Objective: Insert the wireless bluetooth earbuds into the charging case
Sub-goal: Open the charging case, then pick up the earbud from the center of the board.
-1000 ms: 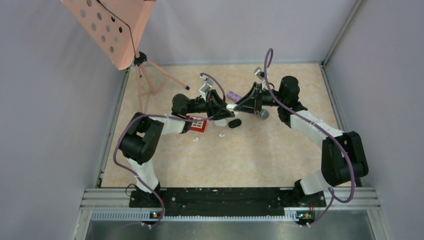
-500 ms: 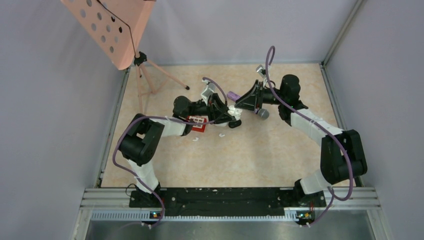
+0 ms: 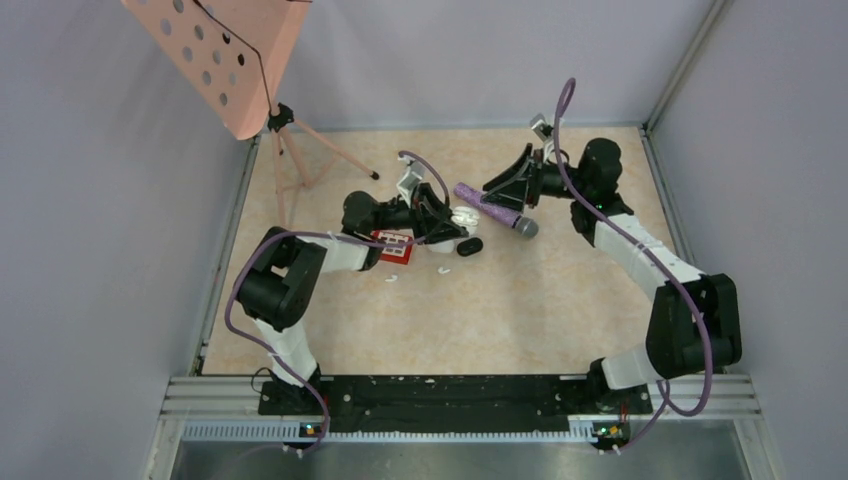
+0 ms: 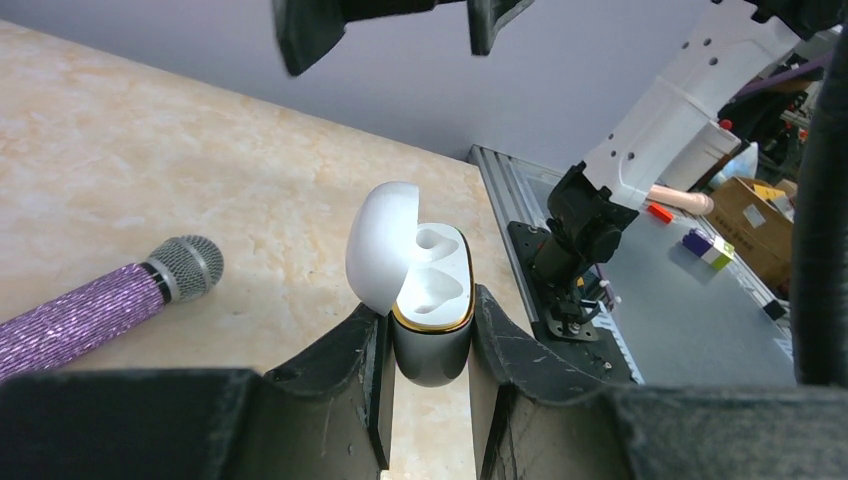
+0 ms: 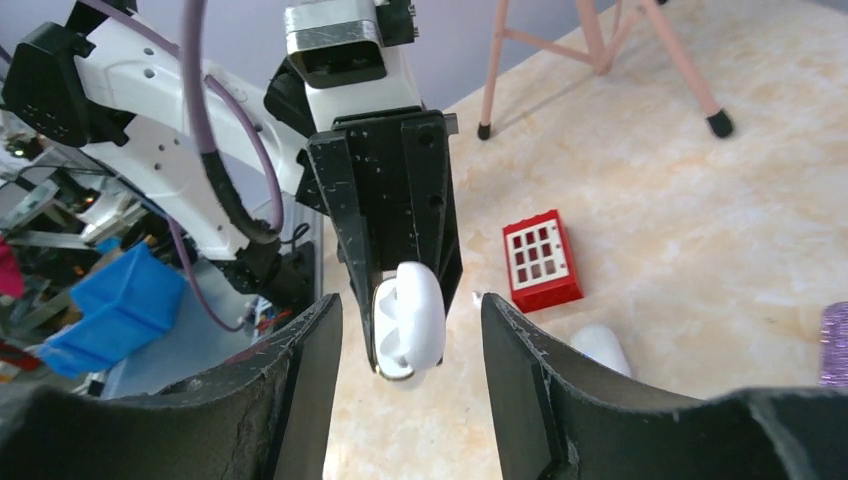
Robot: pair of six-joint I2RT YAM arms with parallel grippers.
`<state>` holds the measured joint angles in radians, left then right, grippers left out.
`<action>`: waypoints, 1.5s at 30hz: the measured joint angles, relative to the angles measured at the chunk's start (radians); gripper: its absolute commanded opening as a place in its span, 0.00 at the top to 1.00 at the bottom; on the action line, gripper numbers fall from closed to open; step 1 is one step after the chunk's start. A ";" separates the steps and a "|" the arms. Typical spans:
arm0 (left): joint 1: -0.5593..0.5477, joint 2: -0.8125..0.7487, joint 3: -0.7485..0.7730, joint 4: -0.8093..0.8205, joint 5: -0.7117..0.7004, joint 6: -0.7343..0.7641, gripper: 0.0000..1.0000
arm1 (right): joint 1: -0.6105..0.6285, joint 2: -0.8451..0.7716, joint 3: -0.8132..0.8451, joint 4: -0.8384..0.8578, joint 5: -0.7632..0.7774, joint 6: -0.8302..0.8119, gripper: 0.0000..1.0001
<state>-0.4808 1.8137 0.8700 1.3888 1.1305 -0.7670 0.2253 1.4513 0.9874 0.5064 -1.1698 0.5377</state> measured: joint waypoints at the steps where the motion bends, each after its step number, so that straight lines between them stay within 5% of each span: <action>1: 0.008 0.000 -0.002 0.000 -0.003 -0.002 1.00 | -0.009 -0.008 0.005 -0.008 -0.001 -0.007 0.47; 11: 0.129 -0.082 -0.069 -0.079 -0.078 0.032 1.00 | 0.007 -0.031 0.020 -0.417 0.140 -0.500 0.62; 16: 0.175 -0.146 -0.076 -0.097 -0.084 0.055 1.00 | 0.107 0.005 0.003 -0.565 0.213 -0.700 0.56; 27: 0.178 -0.153 -0.085 -0.030 0.004 0.063 1.00 | 0.119 0.016 0.097 -0.535 0.079 -0.622 0.52; 45: 0.200 -0.182 -0.128 -0.026 -0.032 0.079 1.00 | 0.133 0.064 0.095 -0.586 0.176 -0.696 0.57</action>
<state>-0.2810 1.6318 0.7422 1.3624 1.0985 -0.6884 0.3580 1.5154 1.0821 -0.0799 -0.9936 -0.1581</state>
